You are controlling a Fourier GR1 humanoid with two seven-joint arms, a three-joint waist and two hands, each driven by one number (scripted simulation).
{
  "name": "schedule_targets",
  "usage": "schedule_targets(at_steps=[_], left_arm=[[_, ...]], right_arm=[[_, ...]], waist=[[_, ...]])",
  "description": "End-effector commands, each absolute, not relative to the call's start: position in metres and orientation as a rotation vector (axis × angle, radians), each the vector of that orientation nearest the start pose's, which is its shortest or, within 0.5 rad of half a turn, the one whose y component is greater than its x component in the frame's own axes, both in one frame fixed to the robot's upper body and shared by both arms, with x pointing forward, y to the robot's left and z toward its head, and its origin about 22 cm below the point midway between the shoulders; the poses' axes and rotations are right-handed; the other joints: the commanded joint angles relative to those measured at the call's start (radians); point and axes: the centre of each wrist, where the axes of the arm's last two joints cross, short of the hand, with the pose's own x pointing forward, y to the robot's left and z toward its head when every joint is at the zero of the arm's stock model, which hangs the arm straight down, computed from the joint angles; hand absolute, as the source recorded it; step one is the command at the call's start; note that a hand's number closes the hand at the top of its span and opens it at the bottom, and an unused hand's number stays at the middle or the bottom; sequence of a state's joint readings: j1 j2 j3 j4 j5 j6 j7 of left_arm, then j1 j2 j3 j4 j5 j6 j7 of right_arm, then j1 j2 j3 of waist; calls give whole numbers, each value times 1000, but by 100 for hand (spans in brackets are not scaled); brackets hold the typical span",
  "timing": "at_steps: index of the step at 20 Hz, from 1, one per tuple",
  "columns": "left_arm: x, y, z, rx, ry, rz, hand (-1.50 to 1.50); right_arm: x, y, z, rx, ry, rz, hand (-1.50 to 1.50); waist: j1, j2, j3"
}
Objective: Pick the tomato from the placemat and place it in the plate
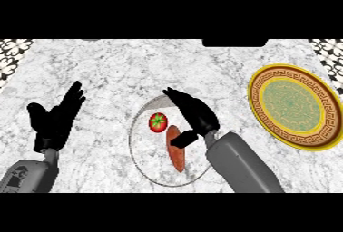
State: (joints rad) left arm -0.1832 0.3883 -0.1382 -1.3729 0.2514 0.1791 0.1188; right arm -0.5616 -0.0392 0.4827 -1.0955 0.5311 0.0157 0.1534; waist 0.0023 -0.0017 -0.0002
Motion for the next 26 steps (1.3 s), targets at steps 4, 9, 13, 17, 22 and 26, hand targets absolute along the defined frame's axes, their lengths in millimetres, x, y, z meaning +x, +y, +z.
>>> schedule_targets(at_steps=[4, 9, 13, 17, 22, 26], left_arm=[[292, 268, 17, 166, -1398, -104, 0], [278, 296, 21, 167, -1413, -89, 0], [284, 275, 23, 147, -1412, -96, 0], [279, 285, 22, 157, -1414, -105, 0], [291, 282, 39, 170, -1411, -87, 0], [281, 279, 13, 151, -1403, -108, 0]], right_arm=[[339, -56, 22, -331, -1333, 1280, -150], [333, -56, 19, -294, -1273, 1325, -150], [339, -41, 14, -341, -1244, 1303, -150], [343, -47, -5, -368, -1245, 1324, -150], [352, -42, 4, -380, -1242, 1328, -150], [348, -32, 2, -403, -1202, 1380, -150]], waist=[[7, 4, 0], [7, 1, 0], [19, 5, 0], [23, 6, 0], [19, 5, 1], [37, 8, 1]])
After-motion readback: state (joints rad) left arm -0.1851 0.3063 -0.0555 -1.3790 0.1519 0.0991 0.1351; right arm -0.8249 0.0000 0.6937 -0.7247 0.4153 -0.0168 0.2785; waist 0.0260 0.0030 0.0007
